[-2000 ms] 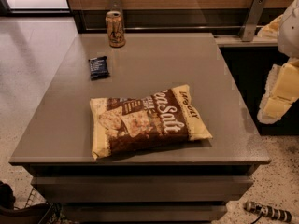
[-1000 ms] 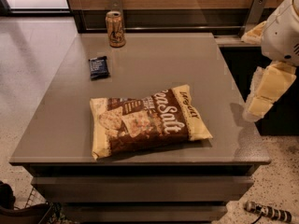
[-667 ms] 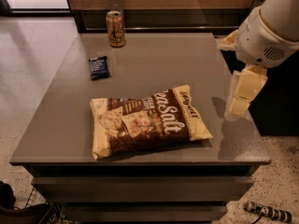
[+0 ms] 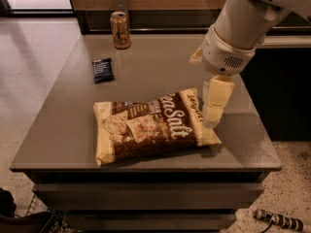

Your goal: Move brown chip bag near orange can

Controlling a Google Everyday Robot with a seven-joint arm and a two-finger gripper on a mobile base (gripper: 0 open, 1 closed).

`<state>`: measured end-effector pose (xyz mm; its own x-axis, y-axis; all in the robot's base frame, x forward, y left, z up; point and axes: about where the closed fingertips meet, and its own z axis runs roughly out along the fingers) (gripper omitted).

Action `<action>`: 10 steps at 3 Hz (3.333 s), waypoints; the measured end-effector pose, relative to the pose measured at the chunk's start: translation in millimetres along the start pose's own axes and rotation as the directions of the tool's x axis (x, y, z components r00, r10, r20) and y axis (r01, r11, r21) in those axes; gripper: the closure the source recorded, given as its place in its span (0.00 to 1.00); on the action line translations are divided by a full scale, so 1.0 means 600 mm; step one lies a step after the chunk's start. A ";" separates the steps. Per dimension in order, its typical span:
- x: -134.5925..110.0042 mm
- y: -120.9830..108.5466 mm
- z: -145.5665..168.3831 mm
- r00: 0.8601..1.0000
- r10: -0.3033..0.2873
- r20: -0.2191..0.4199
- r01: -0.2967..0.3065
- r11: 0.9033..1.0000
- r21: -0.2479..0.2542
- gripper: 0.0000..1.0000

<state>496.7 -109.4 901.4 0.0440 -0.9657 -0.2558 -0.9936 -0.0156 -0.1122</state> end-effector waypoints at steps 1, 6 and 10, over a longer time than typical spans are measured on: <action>-0.038 0.005 0.038 0.998 -0.021 -0.058 0.021 1.000 -0.008 0.00; -0.133 0.093 0.155 0.990 0.089 -0.109 -0.093 0.995 -0.027 0.46; -0.112 0.066 0.116 0.987 0.123 -0.107 -0.120 0.992 0.034 1.00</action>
Offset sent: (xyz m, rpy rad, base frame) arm -0.0446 0.0809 -0.0390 -0.2575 -0.0365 -0.1183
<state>461.6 -26.9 847.4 -0.0901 -0.9825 -0.1632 -0.9876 0.1093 -0.1127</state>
